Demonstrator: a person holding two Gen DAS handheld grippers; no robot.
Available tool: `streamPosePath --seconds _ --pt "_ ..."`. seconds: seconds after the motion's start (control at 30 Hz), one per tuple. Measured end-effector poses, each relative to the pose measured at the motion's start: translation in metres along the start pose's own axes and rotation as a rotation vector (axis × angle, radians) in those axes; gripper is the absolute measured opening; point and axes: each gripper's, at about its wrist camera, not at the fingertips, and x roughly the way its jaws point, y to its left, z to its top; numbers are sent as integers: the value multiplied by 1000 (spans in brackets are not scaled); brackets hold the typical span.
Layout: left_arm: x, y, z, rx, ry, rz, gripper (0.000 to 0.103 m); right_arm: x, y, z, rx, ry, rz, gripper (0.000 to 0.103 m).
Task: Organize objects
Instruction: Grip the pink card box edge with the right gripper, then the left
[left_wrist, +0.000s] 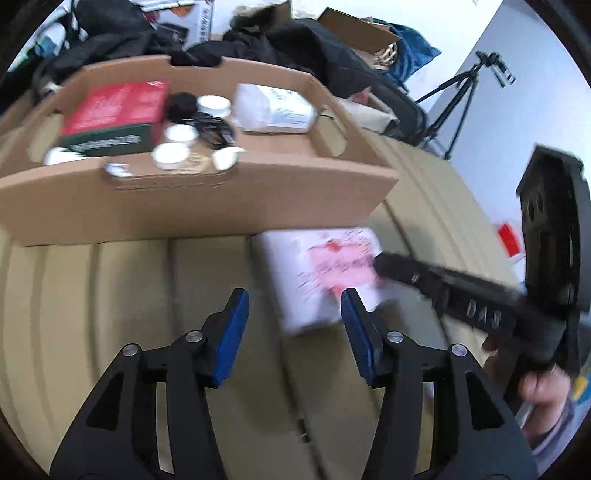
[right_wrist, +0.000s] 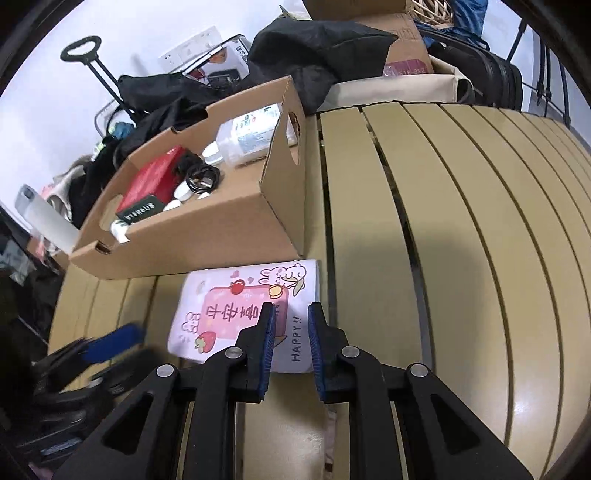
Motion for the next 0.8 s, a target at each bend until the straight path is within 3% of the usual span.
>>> streamPosePath --seconds 0.07,0.23,0.37,0.5,0.6,0.8 --pt "16 1 2 -6 46 -23 47 1 -2 3 9 -2 25 21" --pt "18 -7 0 43 43 -16 47 5 -7 5 22 17 68 37" --pt "15 -8 -1 34 15 -1 29 12 -3 1 10 30 72 41" --pt "-2 -10 -14 13 29 7 25 4 4 -9 10 15 45 39" --pt "-29 -16 -49 28 35 -6 25 -16 8 -36 8 18 57 36" --pt "-65 -19 -116 -13 101 -45 20 -57 19 -119 24 43 55 32"
